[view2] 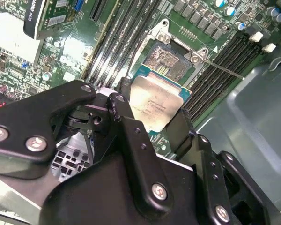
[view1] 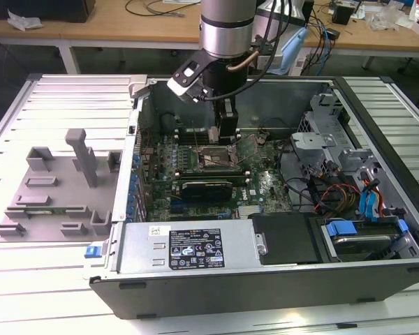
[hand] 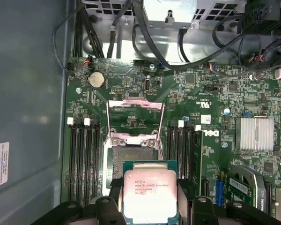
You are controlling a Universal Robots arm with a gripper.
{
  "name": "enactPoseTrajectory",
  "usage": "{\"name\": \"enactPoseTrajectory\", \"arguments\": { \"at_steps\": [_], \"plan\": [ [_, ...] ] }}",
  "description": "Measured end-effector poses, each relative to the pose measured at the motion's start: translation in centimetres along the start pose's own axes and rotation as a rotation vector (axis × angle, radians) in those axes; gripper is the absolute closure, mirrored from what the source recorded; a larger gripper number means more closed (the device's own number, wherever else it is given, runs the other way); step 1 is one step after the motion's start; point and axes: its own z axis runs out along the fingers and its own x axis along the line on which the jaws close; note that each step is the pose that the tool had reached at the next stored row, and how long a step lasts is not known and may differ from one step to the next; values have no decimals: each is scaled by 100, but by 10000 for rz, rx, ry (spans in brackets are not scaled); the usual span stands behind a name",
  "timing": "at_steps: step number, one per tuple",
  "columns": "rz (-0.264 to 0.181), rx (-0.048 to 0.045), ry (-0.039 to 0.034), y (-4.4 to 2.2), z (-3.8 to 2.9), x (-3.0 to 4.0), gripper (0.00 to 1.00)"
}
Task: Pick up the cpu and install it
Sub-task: 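Place the cpu into insertion slot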
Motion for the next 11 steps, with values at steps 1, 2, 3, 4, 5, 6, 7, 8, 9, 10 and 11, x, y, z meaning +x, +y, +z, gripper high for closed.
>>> {"name": "enactPoseTrajectory", "arguments": {
  "at_steps": [1, 2, 3, 4, 5, 6, 7, 8, 9, 10, 11],
  "plan": [
    [0, -1, 1, 0, 1, 0, 45],
    [1, -4, 5, -1, 15, 1, 45],
    [0, -2, 3, -2, 40, 1, 45],
    [1, -2, 2, -3, 63, 2, 45],
    [0, -1, 2, -4, 80, 2, 45],
    [0, -1, 1, -5, 90, 2, 45],
    [1, -1, 2, -6, 110, 3, 45],
    [1, -1, 1, -7, 121, 3, 45],
    [1, -1, 2, -8, 135, 3, 45],
    [0, -2, 2, -9, 155, 4, 45],
    [0, -1, 2, -10, 166, 4, 45]
  ]
}}
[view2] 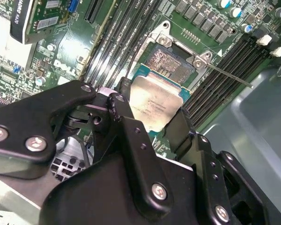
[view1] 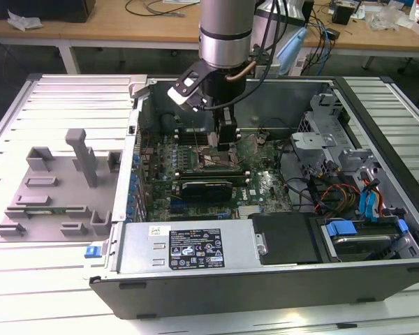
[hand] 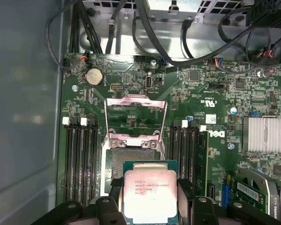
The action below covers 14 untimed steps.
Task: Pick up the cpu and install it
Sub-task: 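Place the cpu into insertion slot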
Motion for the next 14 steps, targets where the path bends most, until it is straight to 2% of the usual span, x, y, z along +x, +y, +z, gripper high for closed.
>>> {"name": "enactPoseTrajectory", "arguments": {
  "at_steps": [14],
  "plan": [
    [1, 0, -1, -5, 86, 2, 45]
  ]
}}
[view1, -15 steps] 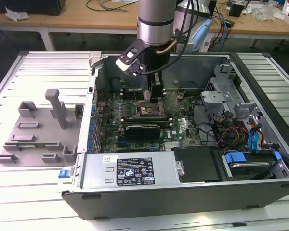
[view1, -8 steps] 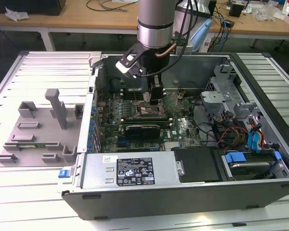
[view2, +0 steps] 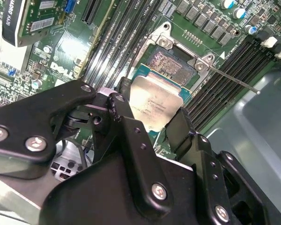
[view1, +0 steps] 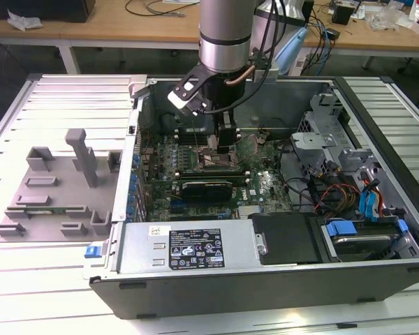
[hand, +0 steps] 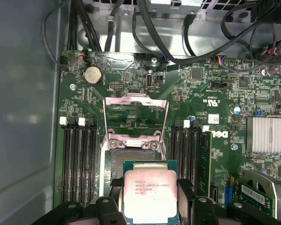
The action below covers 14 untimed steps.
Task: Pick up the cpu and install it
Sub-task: 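Place the cpu into insertion slot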
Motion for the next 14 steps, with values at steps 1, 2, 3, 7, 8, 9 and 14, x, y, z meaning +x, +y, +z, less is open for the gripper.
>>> {"name": "enactPoseTrajectory", "arguments": {
  "at_steps": [1, 2, 3, 7, 8, 9, 14],
  "plan": [
    [0, 0, 1, -2, 28, 1, 45],
    [0, 0, 1, -3, 45, 1, 45],
    [3, 0, 0, -4, 62, 10, 45],
    [0, 0, 0, -5, 114, 42, 45],
    [0, 0, 0, -6, 135, 49, 45],
    [-1, 0, 1, -7, 151, 52, 45],
    [-3, 1, -46, -12, 222, 73, 45]
  ]
}}
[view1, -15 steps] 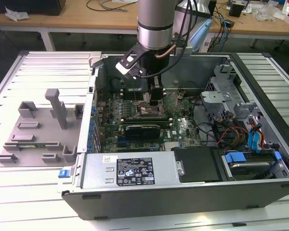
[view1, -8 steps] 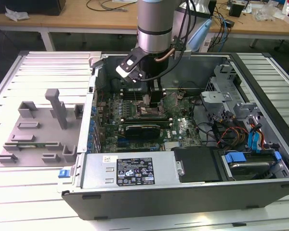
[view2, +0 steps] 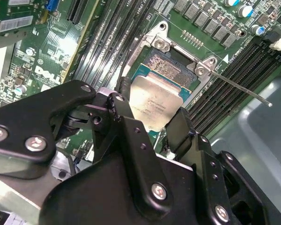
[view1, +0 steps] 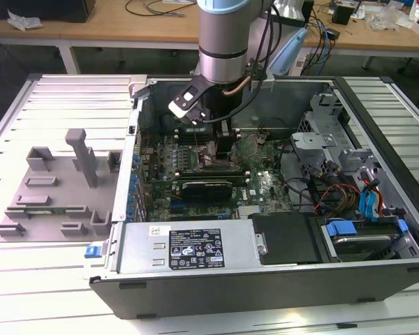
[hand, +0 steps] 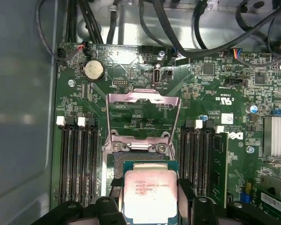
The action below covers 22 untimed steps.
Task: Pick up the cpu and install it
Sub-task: 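Place the cpu into insertion slot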
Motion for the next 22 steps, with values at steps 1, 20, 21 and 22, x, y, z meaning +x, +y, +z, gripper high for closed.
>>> {"name": "enactPoseTrajectory", "arguments": {
  "at_steps": [1, 20, 21, 22],
  "plan": [
    [0, 0, 0, -1, 19, 1, 45],
    [7, -2, -10, -45, 277, 58, 45],
    [21, 1, -13, -46, 283, 57, 45],
    [129, 3, -14, -47, 298, 58, 45]
  ]
}}
